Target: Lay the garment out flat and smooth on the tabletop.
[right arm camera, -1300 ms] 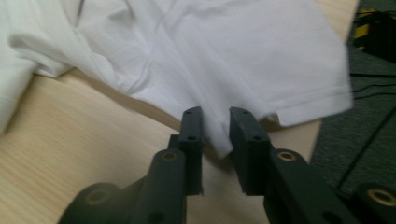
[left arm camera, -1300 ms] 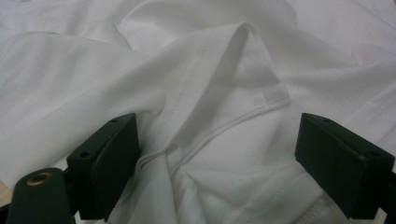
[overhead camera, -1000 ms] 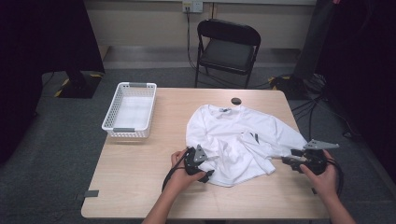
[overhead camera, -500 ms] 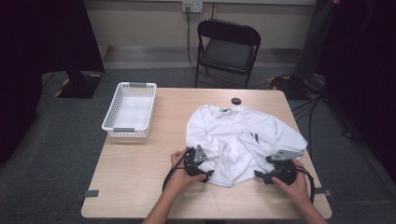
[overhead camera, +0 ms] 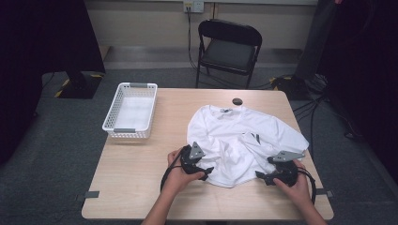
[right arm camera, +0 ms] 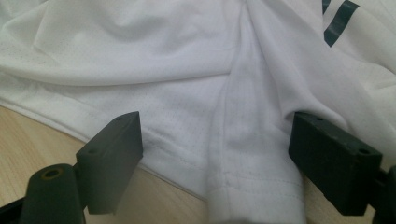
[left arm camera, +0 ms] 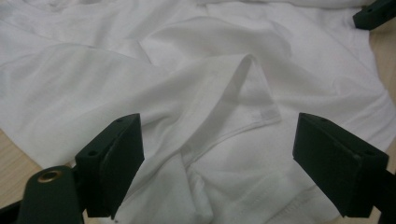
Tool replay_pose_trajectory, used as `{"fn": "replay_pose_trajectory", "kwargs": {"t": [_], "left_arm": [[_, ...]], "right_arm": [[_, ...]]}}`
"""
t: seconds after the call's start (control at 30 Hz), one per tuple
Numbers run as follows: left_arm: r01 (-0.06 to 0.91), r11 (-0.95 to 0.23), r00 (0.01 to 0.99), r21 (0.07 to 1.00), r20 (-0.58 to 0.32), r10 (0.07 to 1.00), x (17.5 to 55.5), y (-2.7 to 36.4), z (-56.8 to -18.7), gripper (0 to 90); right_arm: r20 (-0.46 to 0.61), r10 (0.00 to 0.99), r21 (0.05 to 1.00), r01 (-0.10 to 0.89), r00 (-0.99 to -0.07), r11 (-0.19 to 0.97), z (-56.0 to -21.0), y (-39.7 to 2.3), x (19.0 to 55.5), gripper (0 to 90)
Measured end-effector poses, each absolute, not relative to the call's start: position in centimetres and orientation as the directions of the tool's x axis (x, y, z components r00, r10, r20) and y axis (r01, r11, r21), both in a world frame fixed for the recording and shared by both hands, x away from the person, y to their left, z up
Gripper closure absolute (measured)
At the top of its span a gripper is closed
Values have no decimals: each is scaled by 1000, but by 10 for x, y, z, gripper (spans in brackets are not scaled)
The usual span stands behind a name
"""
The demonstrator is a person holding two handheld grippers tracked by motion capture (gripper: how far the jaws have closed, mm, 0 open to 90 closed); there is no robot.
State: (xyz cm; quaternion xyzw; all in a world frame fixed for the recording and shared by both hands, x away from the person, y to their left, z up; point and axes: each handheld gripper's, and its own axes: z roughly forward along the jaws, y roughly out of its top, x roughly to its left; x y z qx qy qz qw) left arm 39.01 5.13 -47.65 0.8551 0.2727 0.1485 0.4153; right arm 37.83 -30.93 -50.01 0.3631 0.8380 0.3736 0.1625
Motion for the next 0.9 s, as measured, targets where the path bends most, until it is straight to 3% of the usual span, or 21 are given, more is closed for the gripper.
{"fn": "replay_pose_trajectory", "kwargs": {"t": [0.3,0.47,0.53,0.6,0.77,0.9], "left_arm": [[387,-464,772,797,-5,636,394,78,-465,170],[440,-404,700,802,-24,714,399,100,-462,266],[468,-359,674,807,-63,736,402,109,-463,375],[494,-323,636,807,-82,767,404,115,-468,356],[521,-304,625,798,-113,772,408,119,-477,453],[508,-310,633,804,-104,767,408,114,-479,478]], "right_arm": [[-1,730,744,487,-683,457,-500,-309,378,163],[-1,730,744,487,-684,457,-500,-309,378,163],[-2,730,744,487,-683,457,-500,-309,378,163],[-2,730,744,487,-683,457,-500,-309,378,163],[-2,730,745,486,-683,457,-500,-309,378,163],[-2,730,744,487,-683,457,-500,-309,378,163]]}}
